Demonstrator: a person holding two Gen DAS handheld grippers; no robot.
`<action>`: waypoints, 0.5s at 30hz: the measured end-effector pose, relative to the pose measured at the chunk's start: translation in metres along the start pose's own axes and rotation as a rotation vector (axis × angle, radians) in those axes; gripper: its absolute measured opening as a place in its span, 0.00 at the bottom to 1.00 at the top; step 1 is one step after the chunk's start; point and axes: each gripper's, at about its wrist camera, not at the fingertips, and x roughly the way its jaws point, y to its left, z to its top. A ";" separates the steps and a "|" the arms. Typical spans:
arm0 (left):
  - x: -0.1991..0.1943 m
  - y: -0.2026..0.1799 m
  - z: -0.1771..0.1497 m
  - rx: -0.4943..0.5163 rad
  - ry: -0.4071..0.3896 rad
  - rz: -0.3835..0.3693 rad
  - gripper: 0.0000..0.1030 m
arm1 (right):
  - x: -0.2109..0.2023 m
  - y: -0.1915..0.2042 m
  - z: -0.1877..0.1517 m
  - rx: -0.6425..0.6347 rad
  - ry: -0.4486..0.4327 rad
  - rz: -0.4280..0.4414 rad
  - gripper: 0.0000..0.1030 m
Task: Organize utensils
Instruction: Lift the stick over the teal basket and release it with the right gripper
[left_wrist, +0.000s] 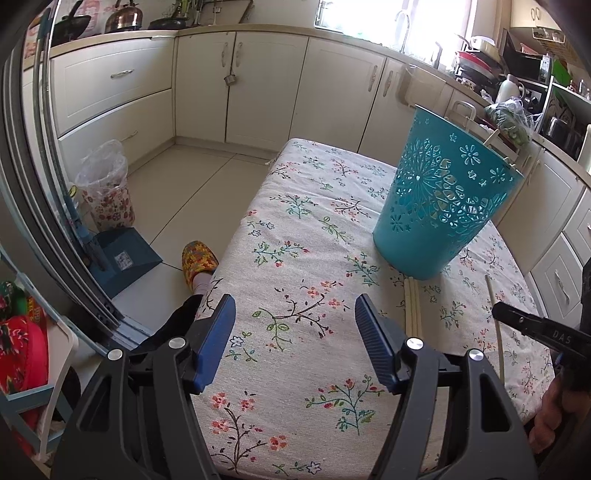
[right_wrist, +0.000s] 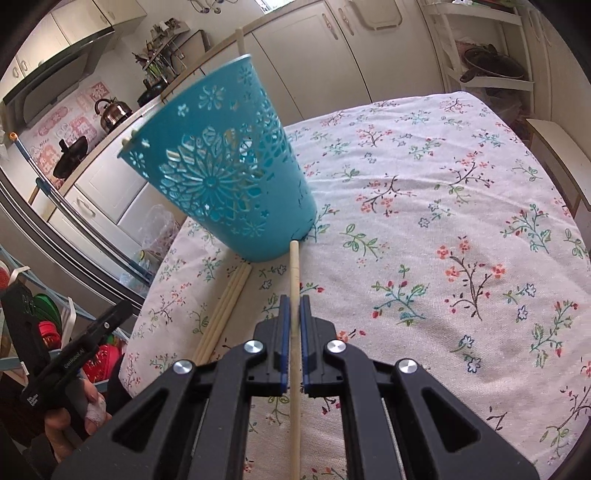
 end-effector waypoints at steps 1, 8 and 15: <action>0.000 0.000 0.000 -0.001 0.000 -0.001 0.62 | -0.002 0.000 0.001 0.002 -0.007 0.004 0.06; 0.000 -0.001 0.001 0.000 -0.003 -0.004 0.62 | -0.027 0.001 0.013 0.015 -0.088 0.044 0.06; -0.004 0.000 0.002 -0.013 -0.009 -0.015 0.63 | -0.074 0.022 0.049 0.009 -0.247 0.130 0.06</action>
